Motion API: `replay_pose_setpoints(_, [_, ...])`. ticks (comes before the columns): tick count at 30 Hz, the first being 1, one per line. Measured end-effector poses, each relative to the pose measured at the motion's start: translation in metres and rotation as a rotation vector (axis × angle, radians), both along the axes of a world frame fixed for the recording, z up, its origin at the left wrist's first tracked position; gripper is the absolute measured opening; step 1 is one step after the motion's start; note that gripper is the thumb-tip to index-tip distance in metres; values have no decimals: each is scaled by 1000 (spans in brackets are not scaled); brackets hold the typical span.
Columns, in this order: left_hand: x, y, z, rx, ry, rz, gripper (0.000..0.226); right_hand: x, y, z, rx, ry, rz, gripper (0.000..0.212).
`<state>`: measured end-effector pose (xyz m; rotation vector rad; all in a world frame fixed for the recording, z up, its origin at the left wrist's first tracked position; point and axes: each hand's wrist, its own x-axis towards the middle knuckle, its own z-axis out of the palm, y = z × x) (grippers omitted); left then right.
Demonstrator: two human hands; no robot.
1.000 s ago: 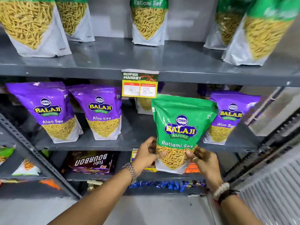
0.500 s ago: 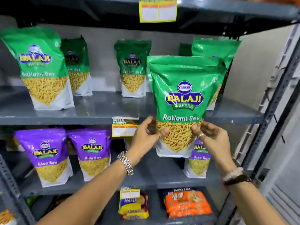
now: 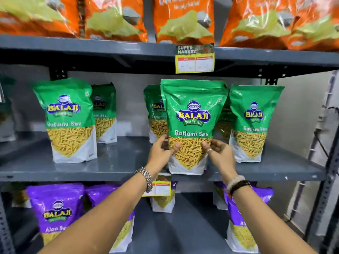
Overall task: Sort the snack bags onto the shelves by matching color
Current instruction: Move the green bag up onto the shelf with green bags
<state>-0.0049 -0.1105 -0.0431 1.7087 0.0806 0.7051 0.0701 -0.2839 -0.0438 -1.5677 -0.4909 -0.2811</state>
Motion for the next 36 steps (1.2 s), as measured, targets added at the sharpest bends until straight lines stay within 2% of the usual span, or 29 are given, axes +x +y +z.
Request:
replay_pose_setpoints(2, [11,14,-3,-24,-7,-12,83,18,14,-3,-30,10,-22,30])
replay_pose_setpoints(4, [18,25,-4,-47,-11,-19,87,28,28,-3,-56,4,-8,32])
replay_pose_setpoints(8, [30,46,-8,7,1,-29,63,38,43,-7,-75,23,100,39])
replay_pose_setpoints(11, [39,58,-15,96,72,-75,91,44,46,-17,-165,16,146,37])
replay_pose_setpoints(13, [45,64,-19,127,123,-112,98,48,50,-20,-183,27,163,33])
replay_pose_setpoints(19, [53,89,-19,173,169,-84,94,53,74,-19,-172,46,163,35])
replay_pose_setpoints(24, [52,111,-18,187,179,-37,74,52,103,-19,-196,29,143,36])
replay_pose_setpoints(31, [56,124,-18,162,184,-23,76,53,118,-21,-204,14,105,40])
replay_pose_setpoints(36, [45,121,-21,147,153,-16,65,51,113,-21,-265,18,112,47])
